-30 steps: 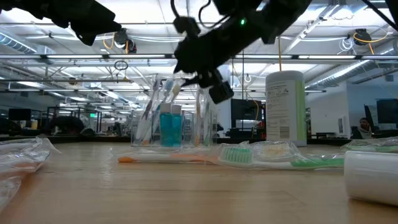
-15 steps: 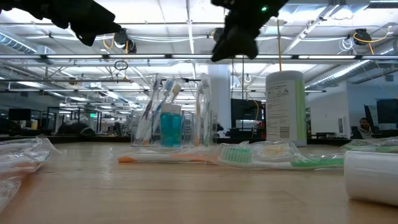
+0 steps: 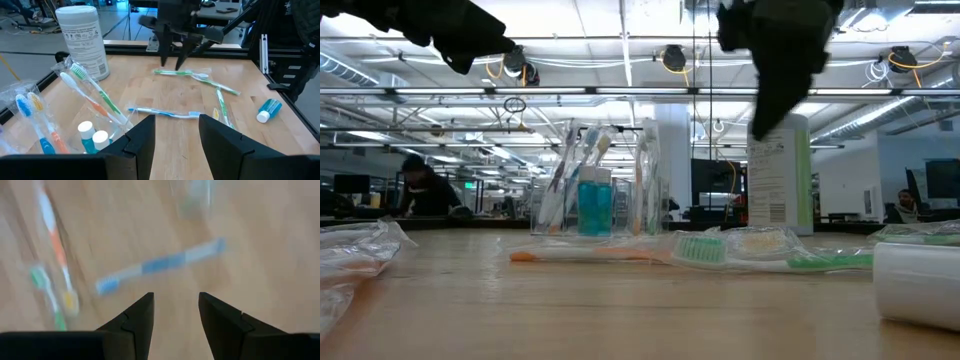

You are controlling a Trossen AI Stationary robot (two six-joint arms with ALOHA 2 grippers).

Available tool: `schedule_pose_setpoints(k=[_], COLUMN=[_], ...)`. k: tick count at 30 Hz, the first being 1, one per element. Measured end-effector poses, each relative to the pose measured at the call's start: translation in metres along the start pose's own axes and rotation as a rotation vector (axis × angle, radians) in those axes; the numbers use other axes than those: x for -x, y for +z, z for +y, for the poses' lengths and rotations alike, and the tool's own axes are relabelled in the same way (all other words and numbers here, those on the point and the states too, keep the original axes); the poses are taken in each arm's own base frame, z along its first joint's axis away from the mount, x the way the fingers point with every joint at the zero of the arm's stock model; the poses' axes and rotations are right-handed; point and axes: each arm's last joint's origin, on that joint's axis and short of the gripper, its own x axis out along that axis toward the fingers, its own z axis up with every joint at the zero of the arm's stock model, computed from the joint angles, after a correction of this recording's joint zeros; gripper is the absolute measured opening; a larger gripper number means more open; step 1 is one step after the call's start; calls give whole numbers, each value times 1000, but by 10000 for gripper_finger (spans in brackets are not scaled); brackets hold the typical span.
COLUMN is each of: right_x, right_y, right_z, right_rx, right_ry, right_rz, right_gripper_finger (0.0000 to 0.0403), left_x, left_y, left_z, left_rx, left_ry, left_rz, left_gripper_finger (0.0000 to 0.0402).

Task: Pick & Place toothbrushing station
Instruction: Put the right green toothbrush into the transparent organizer

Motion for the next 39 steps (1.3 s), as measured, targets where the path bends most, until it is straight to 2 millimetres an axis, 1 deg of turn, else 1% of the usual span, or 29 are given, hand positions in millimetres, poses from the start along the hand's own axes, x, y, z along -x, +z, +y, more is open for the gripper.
schedule_pose_setpoints(k=[3, 6, 9, 16, 19, 22, 24, 27, 30, 33, 36, 39], right_x=[2, 7, 12, 23, 25, 20, 16, 5, -6, -15, -23, -30], right_y=[-15, -28, -39, -63, -72, -84, -93, -107, -119, -128, -132, -137], right_z=[-1, 0, 5, 19, 24, 27, 28, 31, 31, 26, 19, 17], right_rx=[-112, -228, -342, -456, -509, -573, -633, -724, -785, -815, -830, -874], right_ry=[-22, -98, -149, -222, -235, -257, -255, -236, -224, -245, -269, -254], right_rz=[142, 220, 250, 277, 270, 282, 321, 389, 417, 424, 425, 440], right_gripper_finger=[146, 144, 144, 144, 144, 144, 144, 144, 144, 144, 144, 144], left_x=[0, 0, 0, 0, 0, 0, 0, 0, 0, 0, 0, 0], left_y=[0, 0, -1, -1, -1, -1, -1, -1, -1, -1, 0, 0], left_z=[0, 0, 0, 0, 0, 0, 0, 0, 0, 0, 0, 0], left_rx=[0, -1, -3, -23, -23, -34, -52, -82, -120, -149, -154, -152], left_ry=[0, 0, 1, 1, 1, 1, 1, 1, 1, 1, 0, 0], left_rz=[1, 3, 7, 6, 6, 6, 6, 6, 5, 5, 3, -3], left_gripper_finger=[156, 156, 156, 156, 156, 156, 156, 156, 156, 156, 156, 156])
